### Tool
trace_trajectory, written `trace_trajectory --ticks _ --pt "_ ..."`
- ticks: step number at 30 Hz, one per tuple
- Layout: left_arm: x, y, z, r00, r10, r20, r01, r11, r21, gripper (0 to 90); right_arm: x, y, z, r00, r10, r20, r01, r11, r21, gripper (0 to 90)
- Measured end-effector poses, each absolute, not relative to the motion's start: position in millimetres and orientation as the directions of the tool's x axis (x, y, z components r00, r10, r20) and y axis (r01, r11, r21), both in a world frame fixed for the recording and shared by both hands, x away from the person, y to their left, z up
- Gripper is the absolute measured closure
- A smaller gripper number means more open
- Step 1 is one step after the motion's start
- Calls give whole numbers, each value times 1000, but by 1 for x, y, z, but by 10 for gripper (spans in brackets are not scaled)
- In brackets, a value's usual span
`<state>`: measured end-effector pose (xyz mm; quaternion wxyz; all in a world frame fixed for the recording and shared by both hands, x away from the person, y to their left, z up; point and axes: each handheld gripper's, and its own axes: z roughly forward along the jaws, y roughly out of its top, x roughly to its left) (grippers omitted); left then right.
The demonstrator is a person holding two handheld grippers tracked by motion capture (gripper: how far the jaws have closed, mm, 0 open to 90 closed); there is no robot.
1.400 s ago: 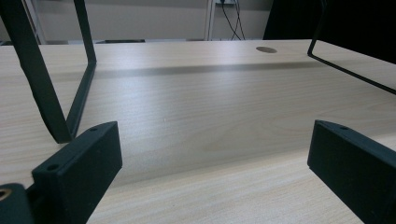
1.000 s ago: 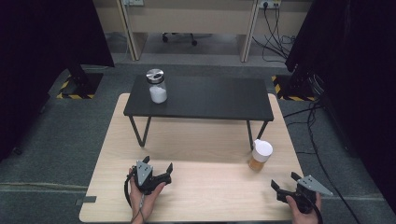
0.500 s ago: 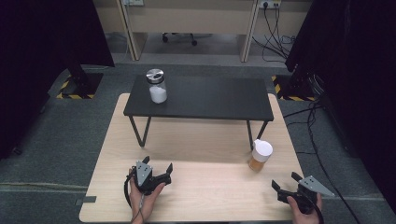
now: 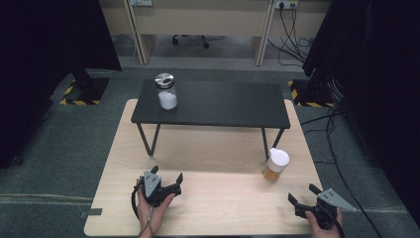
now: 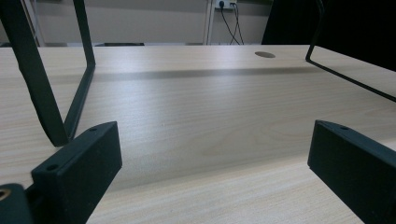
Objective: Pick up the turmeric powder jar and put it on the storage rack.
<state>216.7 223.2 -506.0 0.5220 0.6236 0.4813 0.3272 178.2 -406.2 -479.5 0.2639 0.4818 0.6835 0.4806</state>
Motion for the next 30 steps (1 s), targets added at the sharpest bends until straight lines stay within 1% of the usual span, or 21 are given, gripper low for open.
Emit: trace_trajectory --ticks 17,21,22,24,26,30 --pt "217 225 -507 323 940 -109 256 24 966 21 178 -406 -479 -408 908 98 404 83 911 43" --pt "217 226 -507 324 939 -113 262 26 965 21 177 -414 -486 -453 882 131 372 53 927 22" --pt "218 226 -506 326 939 -109 264 21 964 21 177 -414 -487 -460 879 125 359 56 931 4" --pt "218 225 -507 326 940 -105 257 19 966 21 175 -411 -488 -485 870 91 314 77 946 5" --pt "218 224 -507 326 940 -101 255 16 967 21 176 -410 -488 -505 859 86 294 77 953 6" --pt "217 224 -507 328 940 -97 252 12 968 21 178 -404 -487 -510 856 87 304 85 949 5"
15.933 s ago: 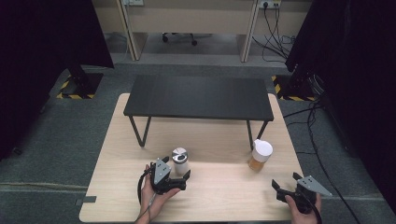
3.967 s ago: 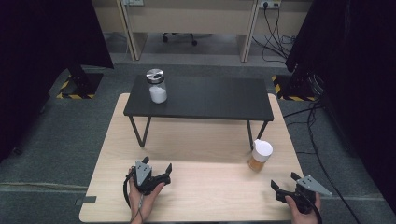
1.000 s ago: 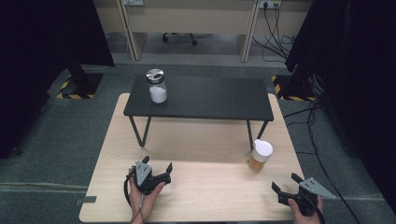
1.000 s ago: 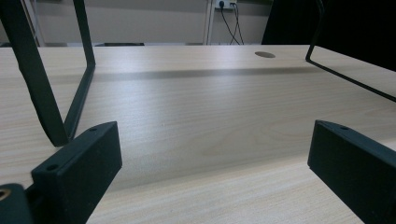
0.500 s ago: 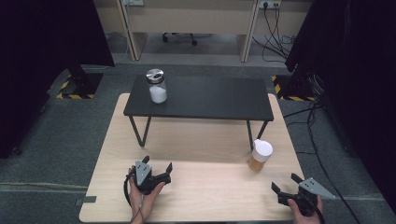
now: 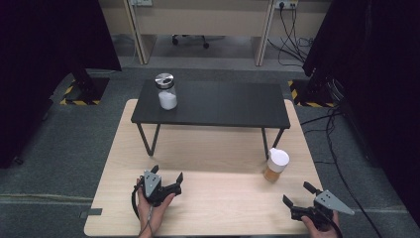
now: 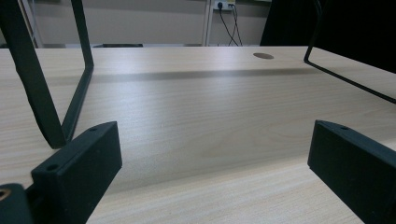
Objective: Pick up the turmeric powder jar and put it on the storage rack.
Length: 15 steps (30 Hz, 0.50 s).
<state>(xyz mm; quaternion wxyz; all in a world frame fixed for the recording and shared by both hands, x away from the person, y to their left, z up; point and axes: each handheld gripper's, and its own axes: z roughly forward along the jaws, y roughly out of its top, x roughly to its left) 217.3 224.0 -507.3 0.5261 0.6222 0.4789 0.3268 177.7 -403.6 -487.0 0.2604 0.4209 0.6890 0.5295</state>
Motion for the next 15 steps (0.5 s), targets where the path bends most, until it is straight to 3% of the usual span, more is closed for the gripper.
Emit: trace_trajectory --ticks 15 --pt "218 224 -506 329 939 -100 258 12 966 20 206 -388 -474 -557 826 86 340 133 931 7"
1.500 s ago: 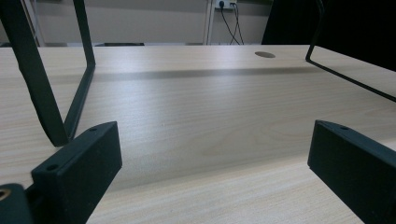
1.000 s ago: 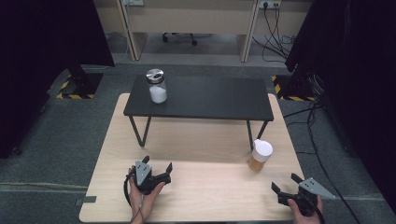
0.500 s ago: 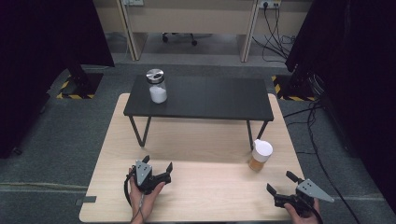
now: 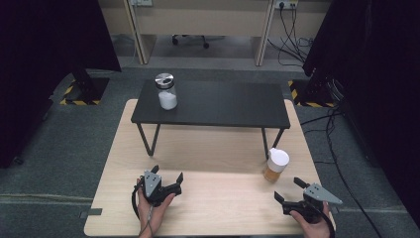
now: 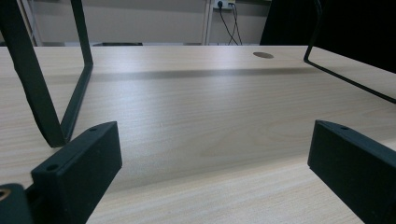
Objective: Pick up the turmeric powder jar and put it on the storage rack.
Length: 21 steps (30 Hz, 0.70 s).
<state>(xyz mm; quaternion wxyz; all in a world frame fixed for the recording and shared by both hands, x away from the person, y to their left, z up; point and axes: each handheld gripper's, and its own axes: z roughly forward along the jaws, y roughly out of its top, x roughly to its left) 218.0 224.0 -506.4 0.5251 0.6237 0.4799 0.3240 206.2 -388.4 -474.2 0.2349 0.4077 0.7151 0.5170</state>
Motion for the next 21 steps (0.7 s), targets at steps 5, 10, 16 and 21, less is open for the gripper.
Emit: trace_trajectory --ticks 5,10,16,21 --pt "218 224 -506 329 939 -104 260 16 966 21 225 -376 -466 -541 841 37 366 195 910 18" --pt "218 224 -506 332 938 -98 258 10 966 20 249 -370 -465 -517 855 42 385 188 903 28" --pt "218 224 -506 332 938 -98 259 9 966 20 268 -361 -463 -523 852 26 375 203 905 69" --pt "218 224 -506 334 938 -96 258 7 966 21 275 -357 -465 -525 851 22 373 207 905 134"
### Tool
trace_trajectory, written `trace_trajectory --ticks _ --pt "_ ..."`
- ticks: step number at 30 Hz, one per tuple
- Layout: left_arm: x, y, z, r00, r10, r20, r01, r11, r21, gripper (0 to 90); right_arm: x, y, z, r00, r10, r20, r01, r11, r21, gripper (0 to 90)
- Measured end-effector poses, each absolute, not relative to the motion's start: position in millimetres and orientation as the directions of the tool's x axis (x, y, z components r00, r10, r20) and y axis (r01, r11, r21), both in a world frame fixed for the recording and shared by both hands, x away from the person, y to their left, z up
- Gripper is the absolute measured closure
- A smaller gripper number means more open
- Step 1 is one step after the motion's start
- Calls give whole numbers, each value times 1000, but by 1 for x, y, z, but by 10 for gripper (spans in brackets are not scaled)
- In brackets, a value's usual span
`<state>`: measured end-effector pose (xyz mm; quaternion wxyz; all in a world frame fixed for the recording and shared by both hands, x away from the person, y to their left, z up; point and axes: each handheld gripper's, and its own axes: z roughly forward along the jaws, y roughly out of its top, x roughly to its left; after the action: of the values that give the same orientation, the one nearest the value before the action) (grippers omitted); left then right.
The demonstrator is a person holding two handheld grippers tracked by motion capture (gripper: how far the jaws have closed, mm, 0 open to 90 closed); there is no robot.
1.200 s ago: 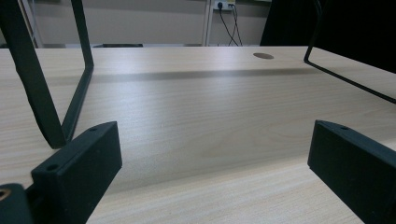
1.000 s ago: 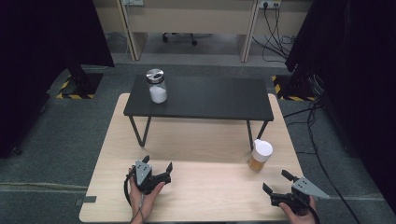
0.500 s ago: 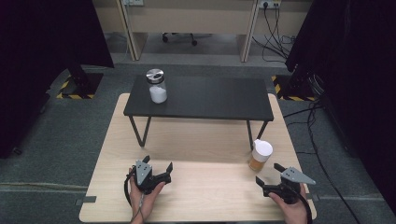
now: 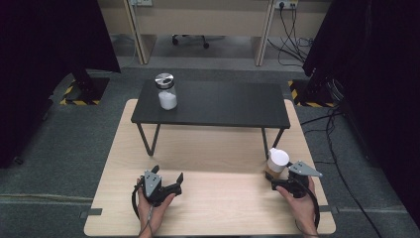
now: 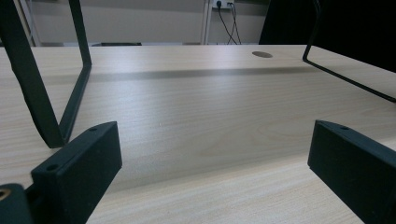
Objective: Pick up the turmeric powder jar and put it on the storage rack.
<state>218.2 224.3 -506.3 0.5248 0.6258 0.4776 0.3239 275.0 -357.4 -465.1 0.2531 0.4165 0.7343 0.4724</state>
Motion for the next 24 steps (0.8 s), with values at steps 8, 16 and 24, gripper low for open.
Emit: trace_trajectory --ticks 8,16,24 --pt "218 224 -506 335 938 -92 257 3 966 20 273 -353 -477 -517 856 -10 337 215 917 304" --pt "218 224 -506 336 937 -95 259 5 966 21 268 -351 -478 -507 862 -12 331 208 920 305" --pt "218 223 -506 337 937 -95 258 5 966 20 246 -350 -450 -559 829 -10 303 215 928 306"
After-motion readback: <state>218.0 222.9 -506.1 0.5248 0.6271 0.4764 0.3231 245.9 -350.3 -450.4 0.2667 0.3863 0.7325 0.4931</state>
